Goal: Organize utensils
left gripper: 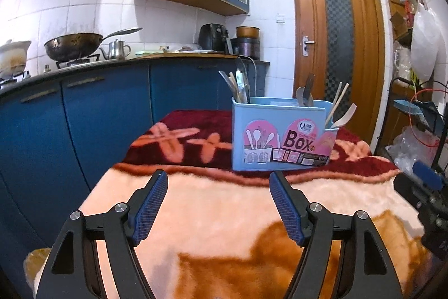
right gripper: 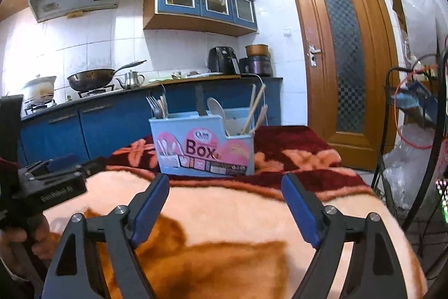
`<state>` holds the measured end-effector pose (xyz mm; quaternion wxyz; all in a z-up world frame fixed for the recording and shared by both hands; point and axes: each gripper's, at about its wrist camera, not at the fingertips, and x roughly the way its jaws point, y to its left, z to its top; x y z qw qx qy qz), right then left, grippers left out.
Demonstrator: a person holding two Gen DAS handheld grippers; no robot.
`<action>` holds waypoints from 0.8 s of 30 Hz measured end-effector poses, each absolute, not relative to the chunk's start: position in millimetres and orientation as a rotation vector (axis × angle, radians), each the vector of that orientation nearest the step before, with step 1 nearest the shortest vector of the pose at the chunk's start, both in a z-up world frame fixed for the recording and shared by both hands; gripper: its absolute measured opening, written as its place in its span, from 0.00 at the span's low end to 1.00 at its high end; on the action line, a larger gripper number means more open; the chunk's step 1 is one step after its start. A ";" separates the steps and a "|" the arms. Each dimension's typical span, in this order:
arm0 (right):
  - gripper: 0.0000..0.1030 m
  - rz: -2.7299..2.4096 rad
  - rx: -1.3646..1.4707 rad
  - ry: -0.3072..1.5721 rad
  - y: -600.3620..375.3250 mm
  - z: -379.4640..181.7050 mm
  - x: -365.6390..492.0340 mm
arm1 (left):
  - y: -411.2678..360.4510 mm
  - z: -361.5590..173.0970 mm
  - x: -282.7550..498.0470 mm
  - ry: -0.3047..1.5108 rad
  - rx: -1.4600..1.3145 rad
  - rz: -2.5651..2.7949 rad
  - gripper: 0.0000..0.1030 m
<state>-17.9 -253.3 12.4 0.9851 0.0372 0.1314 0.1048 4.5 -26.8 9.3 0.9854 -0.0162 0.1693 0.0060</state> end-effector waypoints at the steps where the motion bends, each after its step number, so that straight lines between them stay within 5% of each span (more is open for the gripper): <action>1: 0.82 0.216 0.086 0.277 -254.7 9.7 -16.1 | -26.9 9.4 4.3 0.339 -0.034 0.016 0.74; 24: 0.82 0.201 0.116 0.308 -256.4 1.3 -12.4 | -32.9 -8.1 6.6 0.403 -0.021 -0.001 0.74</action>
